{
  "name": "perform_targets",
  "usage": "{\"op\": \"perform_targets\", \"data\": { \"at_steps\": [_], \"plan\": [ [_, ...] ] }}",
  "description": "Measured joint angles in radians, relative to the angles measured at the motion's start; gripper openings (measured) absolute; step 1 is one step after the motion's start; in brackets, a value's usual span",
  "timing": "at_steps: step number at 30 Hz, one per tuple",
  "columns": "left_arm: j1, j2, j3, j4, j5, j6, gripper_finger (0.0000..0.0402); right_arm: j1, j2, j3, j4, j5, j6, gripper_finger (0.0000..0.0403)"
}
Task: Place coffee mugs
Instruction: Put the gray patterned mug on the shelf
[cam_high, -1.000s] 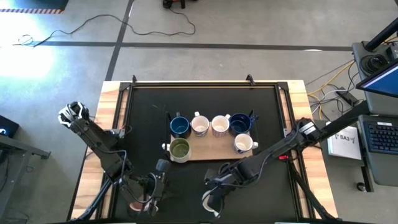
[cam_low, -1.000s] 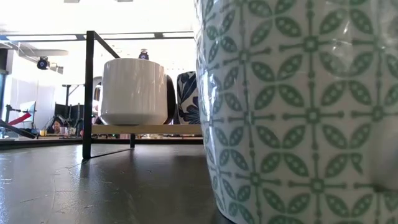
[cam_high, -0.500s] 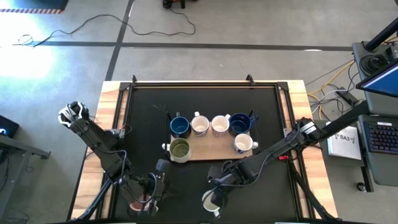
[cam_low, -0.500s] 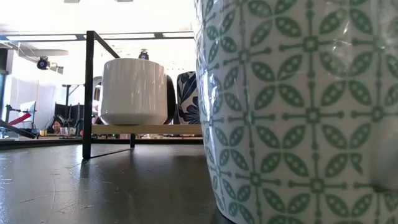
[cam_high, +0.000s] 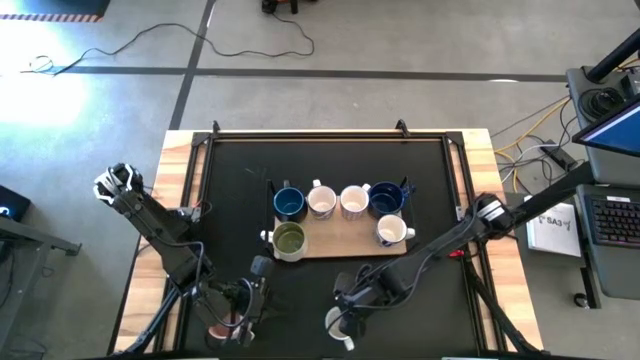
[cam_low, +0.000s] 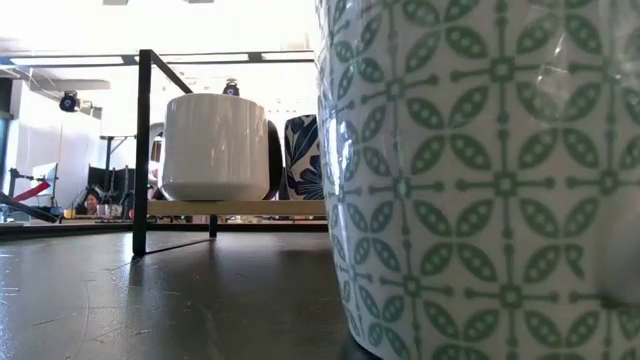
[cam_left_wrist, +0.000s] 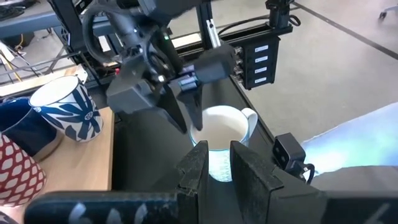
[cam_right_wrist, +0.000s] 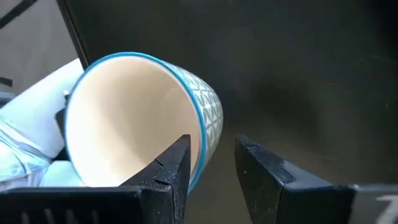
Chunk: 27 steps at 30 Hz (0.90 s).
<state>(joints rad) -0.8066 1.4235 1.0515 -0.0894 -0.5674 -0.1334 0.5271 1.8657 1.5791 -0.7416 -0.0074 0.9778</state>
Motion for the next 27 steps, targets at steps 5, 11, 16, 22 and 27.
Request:
{"op": "perform_targets", "data": {
  "at_steps": [5, 11, 16, 22, 27],
  "plan": [
    [0.000, 0.000, 0.000, -0.009, 0.000, 0.001, 0.0049, 0.001, 0.015, 0.000, 0.000, 0.002, -0.009, 0.0111],
    [0.000, 0.000, 0.000, -0.017, 0.000, -0.006, 0.0049, -0.001, 0.018, 0.001, 0.000, 0.009, -0.046, 0.0080],
    [0.000, 0.000, 0.000, -0.020, 0.000, -0.006, 0.0049, -0.006, 0.018, 0.001, -0.003, 0.012, -0.084, 0.0028],
    [0.000, 0.000, 0.000, -0.020, 0.000, -0.007, 0.0049, -0.019, 0.018, 0.000, -0.003, -0.021, -0.170, 0.0015],
    [0.000, 0.000, 0.000, -0.020, 0.000, -0.007, 0.0049, -0.051, 0.012, 0.056, -0.087, -0.023, -0.315, 0.0015]
  ]
}}
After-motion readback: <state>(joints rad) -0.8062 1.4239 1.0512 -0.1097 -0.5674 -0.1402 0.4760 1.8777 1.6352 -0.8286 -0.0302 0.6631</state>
